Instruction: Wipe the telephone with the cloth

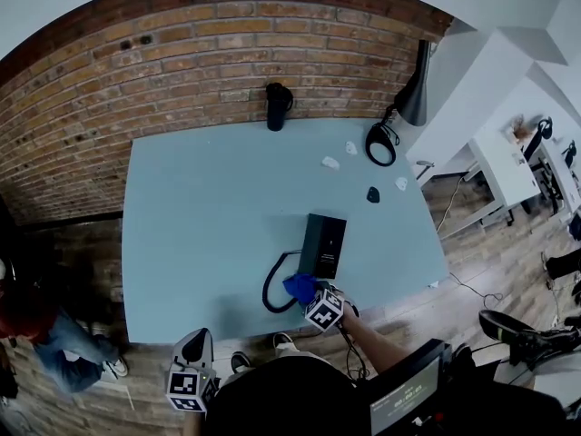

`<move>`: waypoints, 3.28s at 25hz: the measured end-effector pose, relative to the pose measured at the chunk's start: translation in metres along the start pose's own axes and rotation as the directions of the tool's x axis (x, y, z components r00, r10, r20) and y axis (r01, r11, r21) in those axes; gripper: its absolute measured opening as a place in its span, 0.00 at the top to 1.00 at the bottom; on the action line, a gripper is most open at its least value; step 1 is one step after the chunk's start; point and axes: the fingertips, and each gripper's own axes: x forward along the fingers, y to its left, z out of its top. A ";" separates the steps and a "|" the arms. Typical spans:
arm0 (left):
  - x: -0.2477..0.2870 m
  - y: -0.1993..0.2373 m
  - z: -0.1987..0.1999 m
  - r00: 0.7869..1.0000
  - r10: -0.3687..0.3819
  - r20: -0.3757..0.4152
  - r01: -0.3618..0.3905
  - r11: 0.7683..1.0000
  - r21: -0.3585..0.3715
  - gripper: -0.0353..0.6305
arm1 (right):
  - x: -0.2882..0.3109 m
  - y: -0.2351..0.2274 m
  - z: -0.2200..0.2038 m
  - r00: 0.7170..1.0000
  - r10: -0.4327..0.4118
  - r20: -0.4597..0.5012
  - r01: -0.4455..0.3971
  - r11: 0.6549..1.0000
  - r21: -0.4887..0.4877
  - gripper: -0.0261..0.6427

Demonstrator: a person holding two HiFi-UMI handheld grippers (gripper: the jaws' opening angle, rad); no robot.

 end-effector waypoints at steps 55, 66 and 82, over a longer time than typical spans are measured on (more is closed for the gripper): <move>-0.006 0.010 -0.012 0.997 0.063 -0.034 -0.064 0.998 -0.027 0.91 | -0.051 -0.164 0.060 0.927 -0.264 0.265 0.288 0.956 -0.053 0.61; -0.004 0.009 -0.014 0.998 0.048 -0.040 -0.049 0.998 -0.026 0.91 | -0.046 -0.141 0.051 0.930 -0.274 0.246 0.291 0.956 -0.035 0.61; -0.005 0.010 -0.016 0.998 0.042 -0.040 -0.043 0.999 -0.028 0.91 | -0.035 -0.097 0.032 0.939 -0.265 0.217 0.277 0.961 -0.023 0.61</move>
